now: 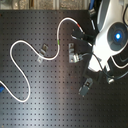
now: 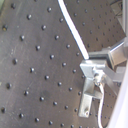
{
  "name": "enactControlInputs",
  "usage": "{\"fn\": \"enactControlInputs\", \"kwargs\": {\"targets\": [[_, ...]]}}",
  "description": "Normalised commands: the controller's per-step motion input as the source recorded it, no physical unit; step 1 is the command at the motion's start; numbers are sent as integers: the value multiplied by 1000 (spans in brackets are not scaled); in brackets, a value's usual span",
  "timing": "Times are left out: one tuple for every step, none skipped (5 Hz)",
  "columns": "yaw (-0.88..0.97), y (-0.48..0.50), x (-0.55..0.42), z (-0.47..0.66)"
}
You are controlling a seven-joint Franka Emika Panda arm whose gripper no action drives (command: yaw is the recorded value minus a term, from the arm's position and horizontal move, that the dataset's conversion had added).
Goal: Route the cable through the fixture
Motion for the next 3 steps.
{"fn": "enactControlInputs", "kwargs": {"targets": [[-100, 166, 127, 40], [-94, 232, 95, 321], [-60, 283, 67, 510]]}}
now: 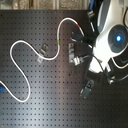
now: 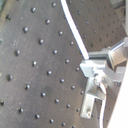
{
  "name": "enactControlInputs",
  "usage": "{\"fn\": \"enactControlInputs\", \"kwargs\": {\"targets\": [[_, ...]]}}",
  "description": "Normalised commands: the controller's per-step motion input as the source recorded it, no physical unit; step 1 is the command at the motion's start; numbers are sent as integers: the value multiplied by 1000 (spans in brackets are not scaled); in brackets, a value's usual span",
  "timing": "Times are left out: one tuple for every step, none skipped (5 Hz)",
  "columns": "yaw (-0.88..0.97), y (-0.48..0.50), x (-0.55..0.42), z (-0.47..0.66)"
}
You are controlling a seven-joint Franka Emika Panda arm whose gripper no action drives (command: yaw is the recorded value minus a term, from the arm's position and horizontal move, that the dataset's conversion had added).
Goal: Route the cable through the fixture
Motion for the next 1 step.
{"fn": "enactControlInputs", "kwargs": {"targets": [[-60, 173, 62, 242]]}}
